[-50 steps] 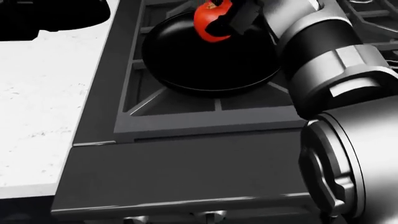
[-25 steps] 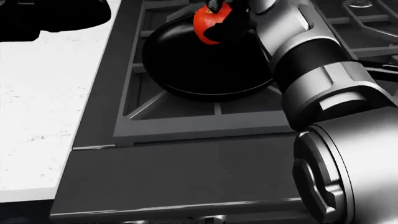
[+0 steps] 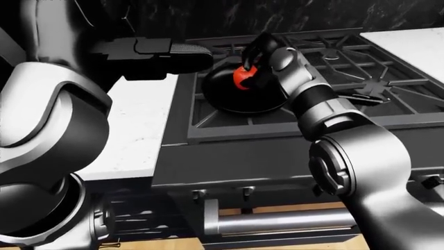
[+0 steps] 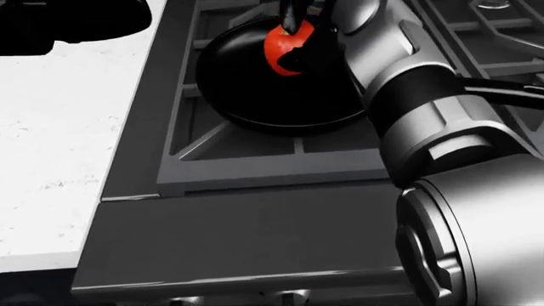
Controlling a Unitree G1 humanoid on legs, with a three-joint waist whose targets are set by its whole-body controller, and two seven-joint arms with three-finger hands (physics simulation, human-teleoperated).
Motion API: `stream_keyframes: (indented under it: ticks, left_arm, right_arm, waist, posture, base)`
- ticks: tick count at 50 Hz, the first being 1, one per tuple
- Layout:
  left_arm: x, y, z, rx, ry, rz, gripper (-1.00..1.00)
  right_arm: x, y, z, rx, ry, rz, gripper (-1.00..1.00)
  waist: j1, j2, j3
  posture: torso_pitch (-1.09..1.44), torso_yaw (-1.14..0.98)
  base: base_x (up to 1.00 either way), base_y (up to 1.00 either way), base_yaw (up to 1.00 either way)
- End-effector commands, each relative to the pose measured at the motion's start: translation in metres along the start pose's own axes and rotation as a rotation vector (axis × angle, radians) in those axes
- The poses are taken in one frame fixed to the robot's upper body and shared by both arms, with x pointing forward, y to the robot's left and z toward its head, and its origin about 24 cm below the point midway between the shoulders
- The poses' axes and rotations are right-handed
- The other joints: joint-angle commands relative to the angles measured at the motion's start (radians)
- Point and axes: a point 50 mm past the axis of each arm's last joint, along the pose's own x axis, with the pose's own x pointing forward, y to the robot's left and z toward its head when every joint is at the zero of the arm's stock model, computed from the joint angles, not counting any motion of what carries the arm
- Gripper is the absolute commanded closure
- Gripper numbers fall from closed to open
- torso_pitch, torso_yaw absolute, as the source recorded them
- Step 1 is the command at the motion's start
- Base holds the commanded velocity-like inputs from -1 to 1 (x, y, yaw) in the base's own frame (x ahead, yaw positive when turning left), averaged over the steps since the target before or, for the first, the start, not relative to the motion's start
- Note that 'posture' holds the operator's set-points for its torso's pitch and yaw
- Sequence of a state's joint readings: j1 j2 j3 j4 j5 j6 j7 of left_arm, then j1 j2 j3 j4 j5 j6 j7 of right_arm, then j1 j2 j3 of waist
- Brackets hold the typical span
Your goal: Pick the tomato from the plate and place it in the pan.
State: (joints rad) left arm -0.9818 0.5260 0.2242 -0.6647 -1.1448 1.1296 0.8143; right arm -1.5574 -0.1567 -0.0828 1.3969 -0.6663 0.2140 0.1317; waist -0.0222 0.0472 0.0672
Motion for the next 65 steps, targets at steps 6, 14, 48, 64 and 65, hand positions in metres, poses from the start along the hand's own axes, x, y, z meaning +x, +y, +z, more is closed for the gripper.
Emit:
stream_keyframes:
  ticks: [6,14,48,64,65]
  left_arm:
    - [-0.001,0.002,0.012,-0.015,-0.059,0.011,-1.0]
    - [-0.001,0.001,0.011,-0.014,-0.058,0.01,-1.0]
    - [-0.001,0.001,0.011,-0.015,-0.059,0.01,-1.0]
    - [-0.001,0.001,0.012,-0.011,-0.061,0.012,-1.0]
    - [-0.001,0.001,0.012,-0.01,-0.061,0.013,-1.0]
  right_arm:
    - [-0.006,-0.021,0.027,-0.011,-0.093,-0.065,-1.0]
    - [-0.006,-0.021,0.027,-0.006,-0.094,-0.064,-1.0]
    - [-0.022,-0.076,0.05,0.362,-0.306,-0.281,-1.0]
    - [-0.039,-0.11,0.063,0.471,-0.458,-0.368,-1.0]
    - [-0.04,-0.114,0.064,0.476,-0.471,-0.374,-1.0]
  waist:
    - [0.0,0.002,-0.032]
    - [0.0,0.002,-0.033]
    - [0.003,-0.008,-0.031]
    - [0.002,-0.011,-0.027]
    - [0.002,-0.011,-0.027]
  posture:
    - [0.0,0.0]
    - [0.0,0.0]
    - [0.0,0.0]
    - [0.0,0.0]
    - [0.0,0.0]
  base:
    - [0.0,0.0,0.0]
    - [0.0,0.0,0.0]
    - [0.0,0.0,0.0]
    - [0.0,0.0,0.0]
    - [0.0,0.0,0.0]
